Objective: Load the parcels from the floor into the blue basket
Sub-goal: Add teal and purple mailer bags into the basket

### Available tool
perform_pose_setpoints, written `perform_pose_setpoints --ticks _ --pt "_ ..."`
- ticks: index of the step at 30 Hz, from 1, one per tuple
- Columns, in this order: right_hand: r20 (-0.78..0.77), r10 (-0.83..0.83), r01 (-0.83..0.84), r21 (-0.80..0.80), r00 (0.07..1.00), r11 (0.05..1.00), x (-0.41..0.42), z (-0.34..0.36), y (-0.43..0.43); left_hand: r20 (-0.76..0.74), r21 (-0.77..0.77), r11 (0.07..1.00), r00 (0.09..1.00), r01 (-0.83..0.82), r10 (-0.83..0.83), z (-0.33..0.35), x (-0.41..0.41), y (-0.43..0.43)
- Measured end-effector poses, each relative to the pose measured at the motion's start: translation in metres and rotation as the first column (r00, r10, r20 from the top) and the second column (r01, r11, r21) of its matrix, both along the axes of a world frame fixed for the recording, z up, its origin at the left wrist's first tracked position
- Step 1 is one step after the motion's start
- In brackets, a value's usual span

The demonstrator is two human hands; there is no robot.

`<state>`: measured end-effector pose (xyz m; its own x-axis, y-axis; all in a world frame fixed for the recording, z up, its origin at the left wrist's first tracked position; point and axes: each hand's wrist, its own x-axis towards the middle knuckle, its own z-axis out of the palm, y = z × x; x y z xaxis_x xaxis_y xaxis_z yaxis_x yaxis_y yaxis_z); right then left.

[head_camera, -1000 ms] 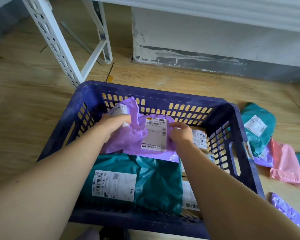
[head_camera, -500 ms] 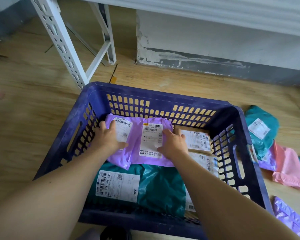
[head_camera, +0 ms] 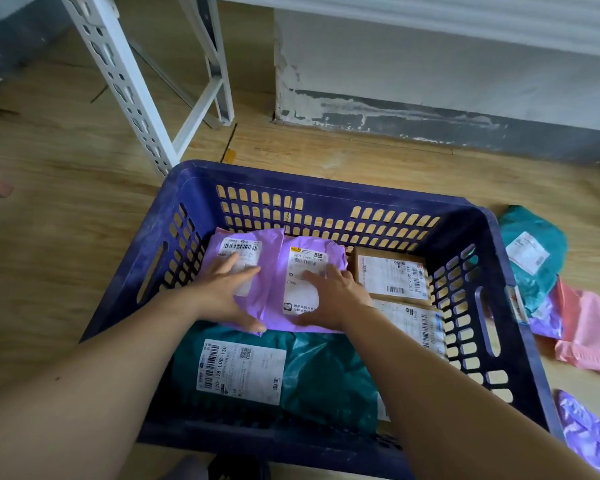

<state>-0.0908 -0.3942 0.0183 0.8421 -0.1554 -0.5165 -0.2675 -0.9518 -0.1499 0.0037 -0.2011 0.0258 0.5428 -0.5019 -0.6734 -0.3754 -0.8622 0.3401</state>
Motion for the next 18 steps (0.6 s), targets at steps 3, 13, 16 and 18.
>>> perform_pose_setpoints --ticks 3,13,16,18 --pt "0.080 0.051 -0.052 0.013 0.996 0.999 0.003 0.004 -0.001 -0.004 0.034 0.999 0.999 0.041 -0.041 -0.001 0.003 -0.002" --pt "-0.097 -0.028 0.036 0.084 0.995 0.996 0.008 -0.020 0.011 0.243 0.244 0.960 0.950 0.135 -0.195 -0.021 -0.008 -0.028" --pt "-0.131 -0.048 0.062 0.101 0.990 0.993 0.009 -0.024 0.013 0.247 0.237 0.962 0.950 0.134 -0.193 -0.031 -0.006 -0.025" --pt "-0.148 -0.052 0.068 0.104 0.988 0.992 0.011 -0.025 0.013 0.243 0.232 0.966 0.955 0.116 -0.173 -0.036 -0.005 -0.024"
